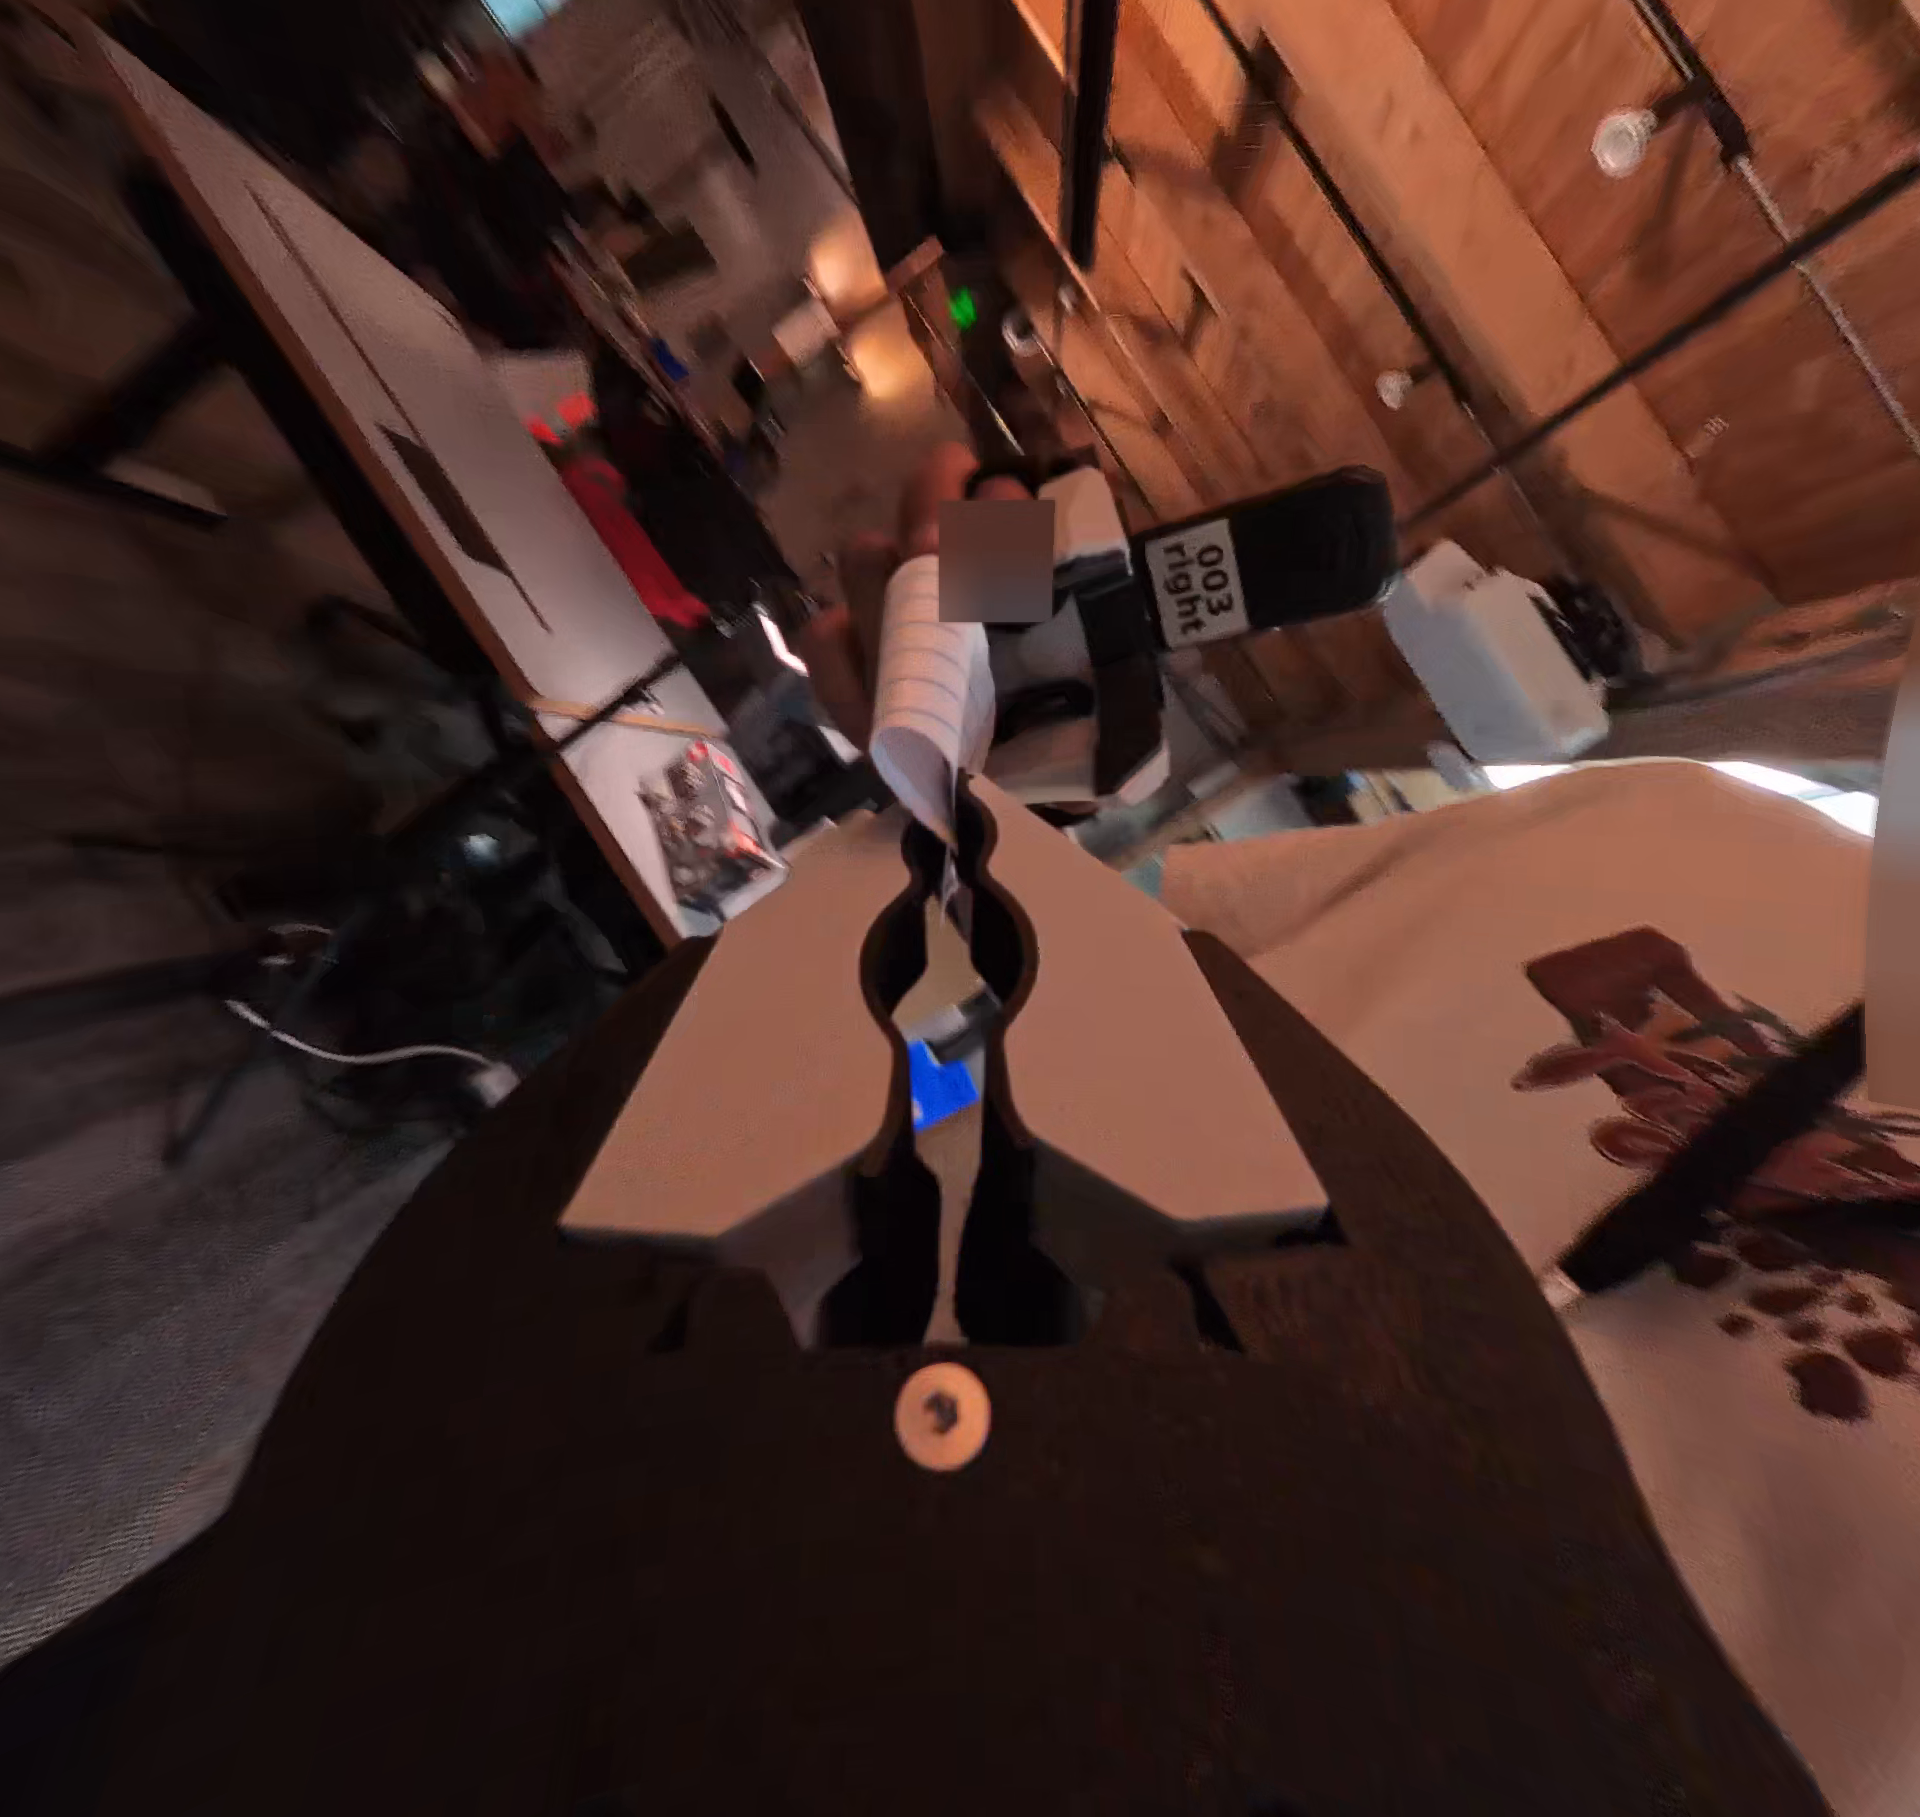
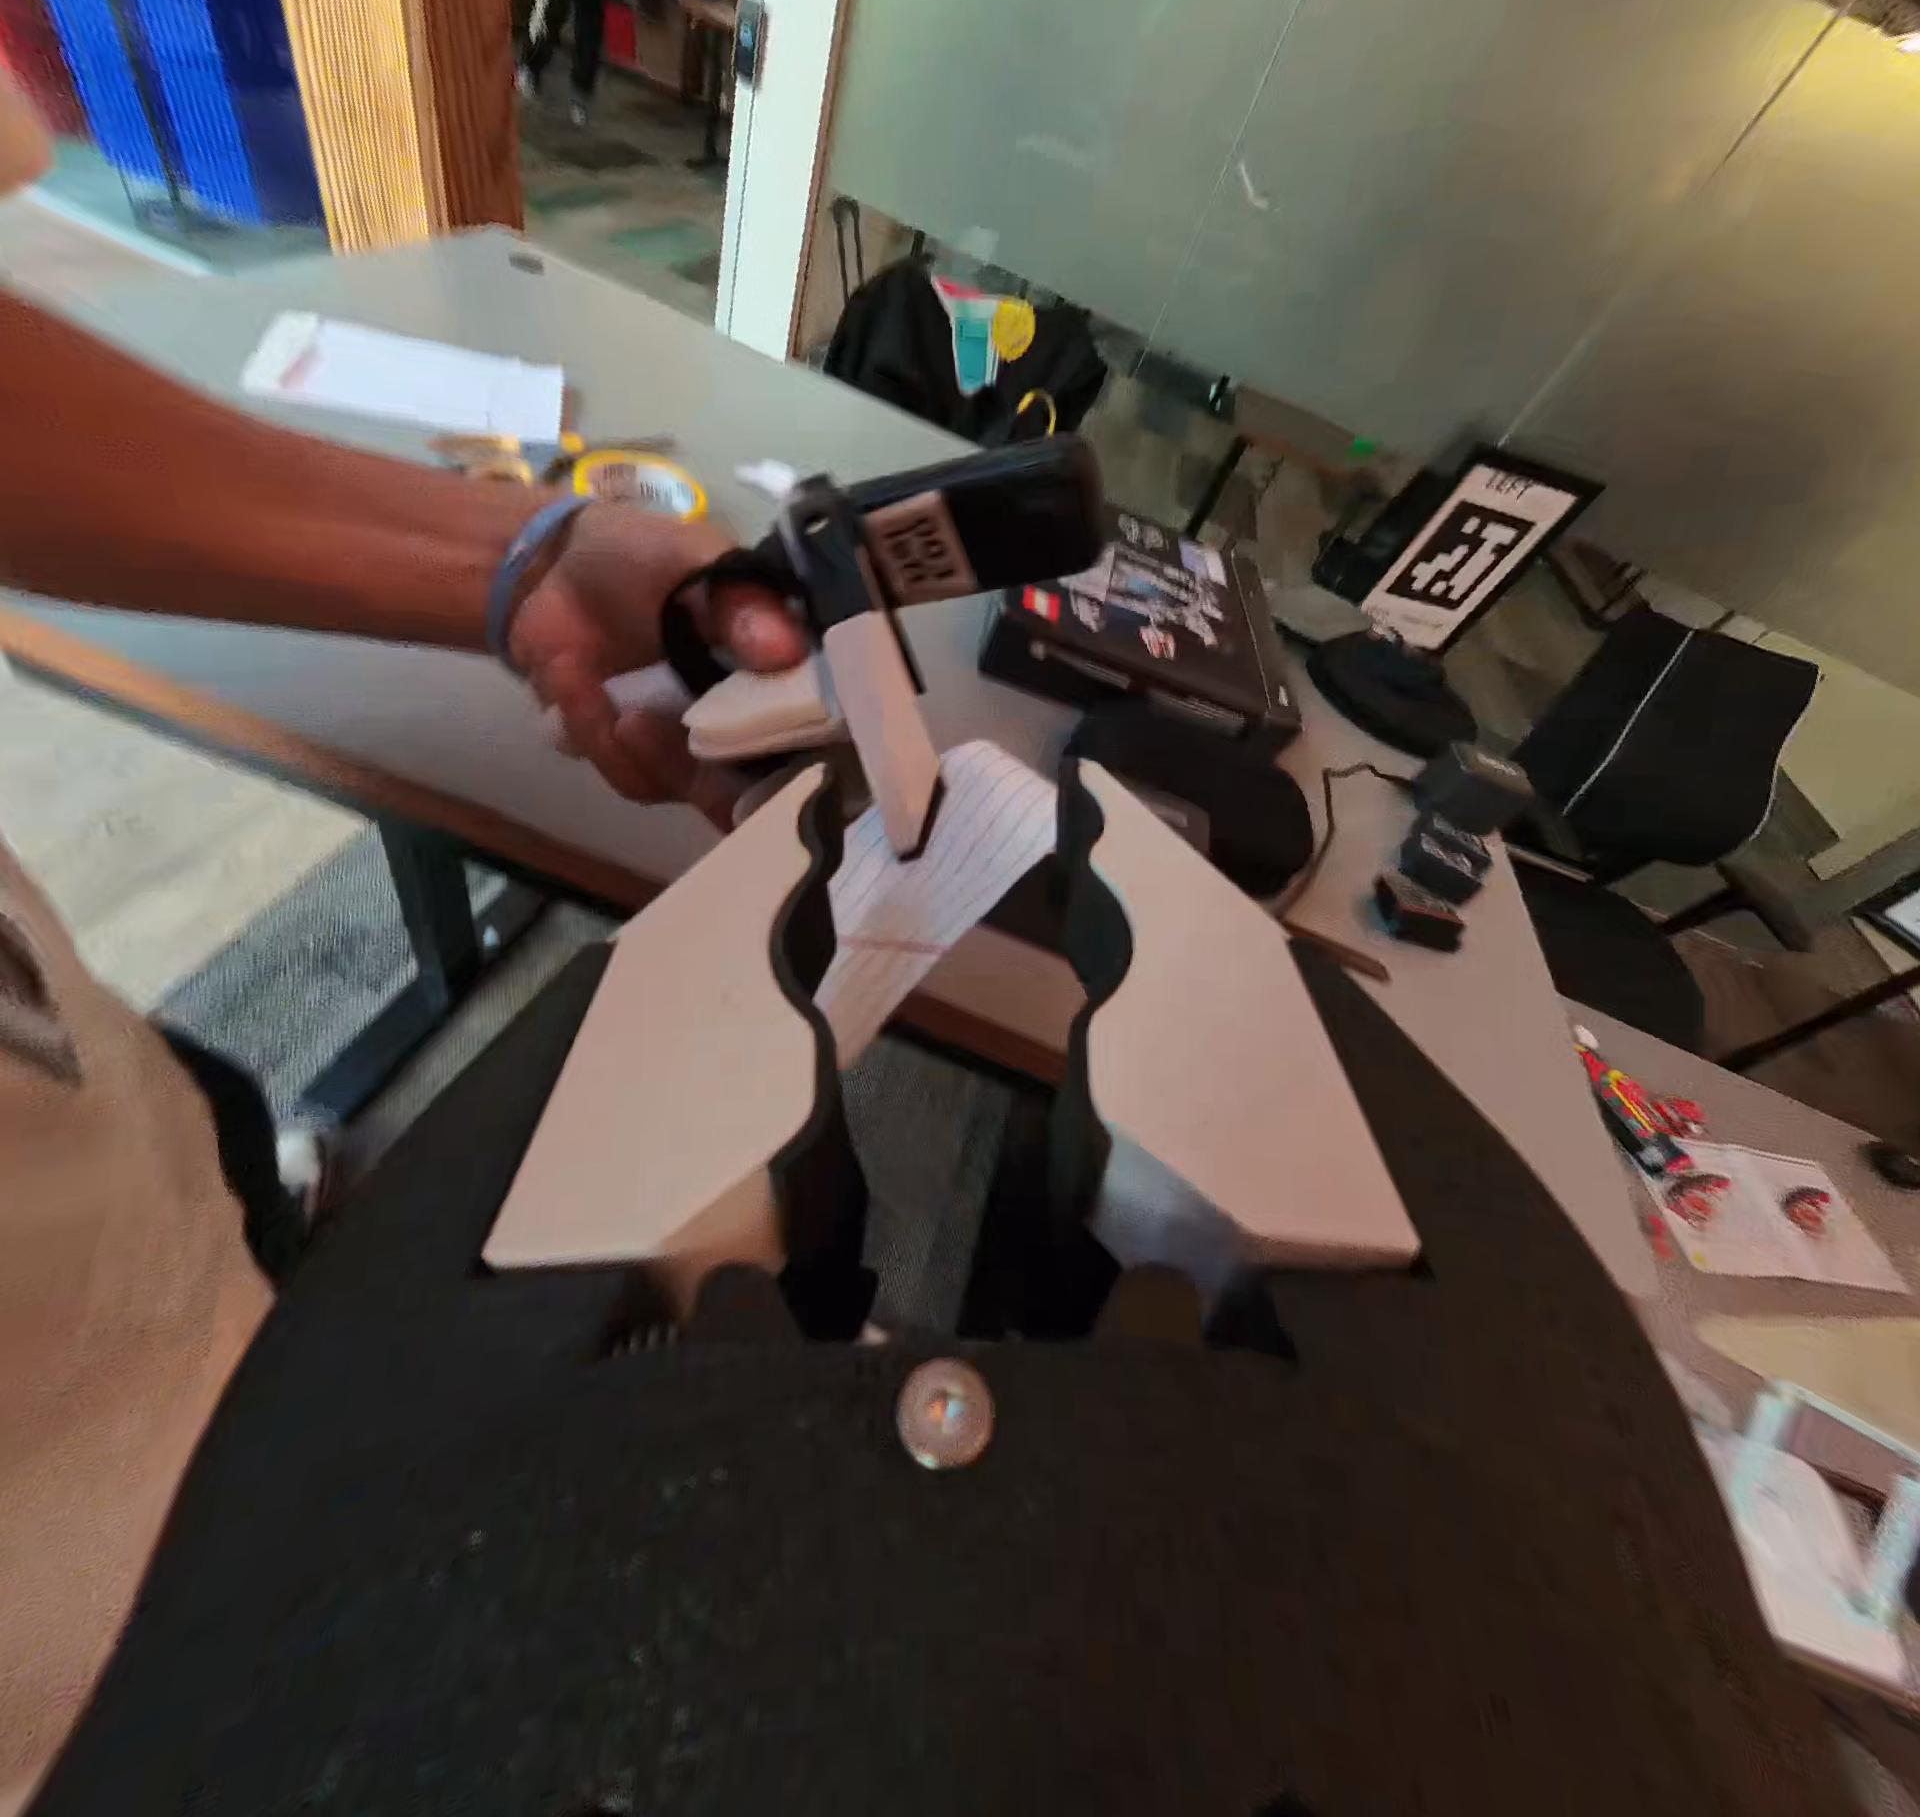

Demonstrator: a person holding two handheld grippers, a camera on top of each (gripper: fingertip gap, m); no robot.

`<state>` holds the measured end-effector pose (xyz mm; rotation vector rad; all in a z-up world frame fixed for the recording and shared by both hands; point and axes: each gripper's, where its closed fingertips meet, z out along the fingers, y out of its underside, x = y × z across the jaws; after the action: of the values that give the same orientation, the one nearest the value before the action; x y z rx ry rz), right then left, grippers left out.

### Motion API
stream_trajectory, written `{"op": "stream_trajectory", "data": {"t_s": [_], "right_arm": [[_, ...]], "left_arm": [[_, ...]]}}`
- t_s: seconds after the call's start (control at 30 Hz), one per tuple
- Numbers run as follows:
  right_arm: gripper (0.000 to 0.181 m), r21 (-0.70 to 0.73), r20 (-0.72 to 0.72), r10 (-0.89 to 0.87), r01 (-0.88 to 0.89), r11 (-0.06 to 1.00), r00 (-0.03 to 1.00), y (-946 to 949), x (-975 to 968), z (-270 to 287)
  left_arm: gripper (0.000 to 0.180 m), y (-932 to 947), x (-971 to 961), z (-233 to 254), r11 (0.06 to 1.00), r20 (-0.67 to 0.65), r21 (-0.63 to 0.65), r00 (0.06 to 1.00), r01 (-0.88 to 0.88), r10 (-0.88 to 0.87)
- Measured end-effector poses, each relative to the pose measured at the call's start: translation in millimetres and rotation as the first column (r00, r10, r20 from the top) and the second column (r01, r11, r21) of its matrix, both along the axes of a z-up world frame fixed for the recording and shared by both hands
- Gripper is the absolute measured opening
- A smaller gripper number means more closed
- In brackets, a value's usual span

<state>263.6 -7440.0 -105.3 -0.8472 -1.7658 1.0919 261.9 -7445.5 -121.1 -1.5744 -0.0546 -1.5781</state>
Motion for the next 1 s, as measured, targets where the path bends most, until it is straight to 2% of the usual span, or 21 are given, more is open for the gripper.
{"op": "stream_trajectory", "data": {"t_s": [0.07,0.13,0.2,0.27,0.33,0.4,0.5,0.6,0.67,0.8,0.87,0.93,1.0], "right_arm": [[0.056,0.077,0.169,0.014,-0.028,0.997,0.985,38.3,29.1,-25.1],[0.056,0.089,0.222,-0.001,-0.019,0.996,0.975,77.9,54.7,-32.3],[0.037,0.181,0.251,-0.101,0.056,0.982,0.963,129.2,75.3,-42.5],[0.017,0.25,0.313,-0.18,0.102,0.963,0.933,174.9,96.3,-60.0],[0.0,0.262,0.297,-0.267,0.191,0.946,0.917,220.6,109.8,-67.6],[0.0,0.208,0.32,-0.353,0.298,0.932,0.879,270.7,120.6,-77.2],[0.0,-0.006,0.486,-0.401,0.462,0.887,0.777,341.4,133.3,-97.3],[0.0,-0.119,0.53,-0.476,0.618,0.777,0.702,421.2,141.1,-105.3],[0.0,-0.208,0.558,-0.481,0.675,0.707,0.676,464.9,143.2,-102.8],[0.0,-0.229,0.584,-0.508,0.729,0.645,0.633,542.6,145.1,-95.9],[0.0,-0.25,0.558,-0.524,0.732,0.634,0.644,580.2,145.1,-89.0],[0.003,-0.256,0.467,-0.563,0.714,0.652,0.682,619.2,148.4,-77.9],[0.013,-0.236,0.324,-0.612,0.688,0.686,0.721,659.2,154.2,-62.7]], "left_arm": [[0.0,45.4,37.7,14.0,0.978,0.075,-0.004,0.975,0.208,-0.207],[0.0,84.8,75.8,17.2,0.919,0.032,-0.019,0.919,0.393,-0.393],[0.0,124.6,108.1,12.9,0.859,-0.045,-0.069,0.858,0.508,-0.511],[0.0,159.8,131.4,17.0,0.8,-0.098,-0.055,0.795,0.597,-0.599],[0.0,207.1,146.3,3.2,0.793,-0.211,-0.103,0.766,0.6,-0.607],[0.0,255.8,155.1,-8.6,0.787,-0.279,-0.132,0.74,0.602,-0.613],[0.0,332.6,163.5,-29.9,0.809,-0.435,-0.123,0.701,0.575,-0.565],[0.003,413.5,169.7,-40.0,0.864,-0.685,0.068,0.653,0.5,-0.324],[0.007,462.3,172.1,-40.2,0.868,-0.786,0.197,0.602,0.455,-0.137],[0.002,547.2,174.7,-32.3,0.812,-0.82,0.38,0.567,0.443,0.074],[0.0,584.1,175.3,-28.2,0.798,-0.811,0.402,0.579,0.449,0.083],[0.0,619.0,176.2,-21.4,0.826,-0.73,0.324,0.678,0.462,-0.093],[0.0,662.9,172.2,-14.7,0.85,-0.551,0.222,0.78,0.478,-0.296]]}}
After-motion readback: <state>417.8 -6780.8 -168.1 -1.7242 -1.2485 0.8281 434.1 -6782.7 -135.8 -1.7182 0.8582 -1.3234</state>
